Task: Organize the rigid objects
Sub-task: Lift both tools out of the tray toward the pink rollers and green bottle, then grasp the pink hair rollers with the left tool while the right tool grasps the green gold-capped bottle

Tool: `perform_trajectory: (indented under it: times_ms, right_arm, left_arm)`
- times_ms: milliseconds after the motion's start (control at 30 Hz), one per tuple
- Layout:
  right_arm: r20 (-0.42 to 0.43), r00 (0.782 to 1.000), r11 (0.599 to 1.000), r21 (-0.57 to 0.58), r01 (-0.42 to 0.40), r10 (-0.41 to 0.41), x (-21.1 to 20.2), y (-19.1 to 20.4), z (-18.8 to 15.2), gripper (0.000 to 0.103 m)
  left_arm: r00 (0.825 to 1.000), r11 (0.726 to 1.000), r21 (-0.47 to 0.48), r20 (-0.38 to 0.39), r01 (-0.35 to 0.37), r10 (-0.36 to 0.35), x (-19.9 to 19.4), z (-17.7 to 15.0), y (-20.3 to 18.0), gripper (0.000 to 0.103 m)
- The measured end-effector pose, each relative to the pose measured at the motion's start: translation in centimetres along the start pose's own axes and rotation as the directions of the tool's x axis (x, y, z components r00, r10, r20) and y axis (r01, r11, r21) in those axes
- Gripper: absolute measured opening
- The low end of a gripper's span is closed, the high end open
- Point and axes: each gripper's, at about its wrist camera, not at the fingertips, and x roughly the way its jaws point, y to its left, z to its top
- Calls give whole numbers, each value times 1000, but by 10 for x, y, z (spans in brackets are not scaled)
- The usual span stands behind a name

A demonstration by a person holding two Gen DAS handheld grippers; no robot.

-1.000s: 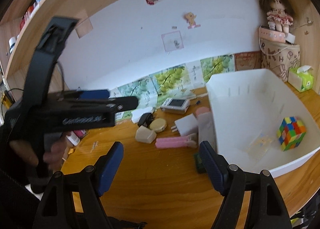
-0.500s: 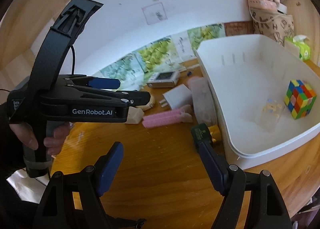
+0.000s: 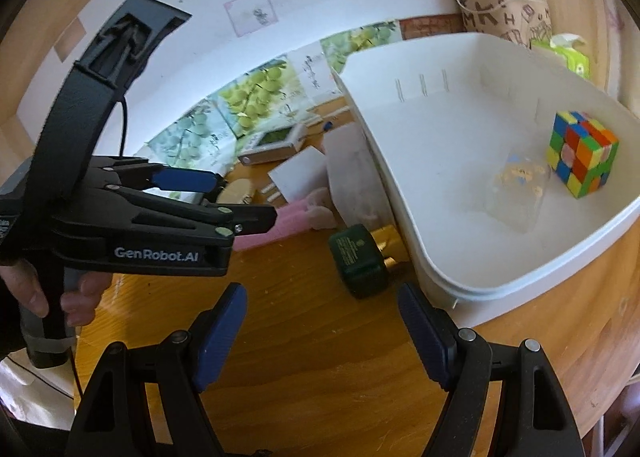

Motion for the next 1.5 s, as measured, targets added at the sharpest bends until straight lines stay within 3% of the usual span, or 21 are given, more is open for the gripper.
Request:
perform_trajectory:
  times_ms: [400,733,900,967,1100,1300,1367,1400,1500]
  right_arm:
    - [64,991,989,98,112,-119,9,-15,4,78]
    - [70,987,989,40,141,-144,24,-16,9,78]
    - [62,989,991,1,134,-134,32,-15,11,77]
    - [52,989,990,1,138,-138,34,-16,11,76]
    - [44,990,991,9,137,-137,34,-18,10,74]
    - [48,990,991,38,127,-129,32,-22,10,63]
    - [44,993,994,31,109,-110,33,-20,9,48]
    - [42,993,994,14,110,-110,34,-17,10,46]
    - [43,991,992,2,124,-124,33,-14,10,46]
  left_arm:
    - [999,1000,24,-43,16,-15,26,4,-4,80]
    - [997,999,37,-74,16,-13,42,7,-10,79]
    - [997,999,18,-79,29,-27,49,7,-4,76]
    - [996,999,18,-82,28,-27,50,6,-5,68]
    - [997,999,9,-64,45,-45,51,6,-5,62]
    - [996,997,-23,-47,72,-73,52,10,-7,49]
    - [997,997,-22,-44,70,-71,53,12,-8,47]
    - [997,997,-22,-41,71,-72,53,12,-9,46]
    - [996,997,-23,-32,79,-80,53,12,-10,43]
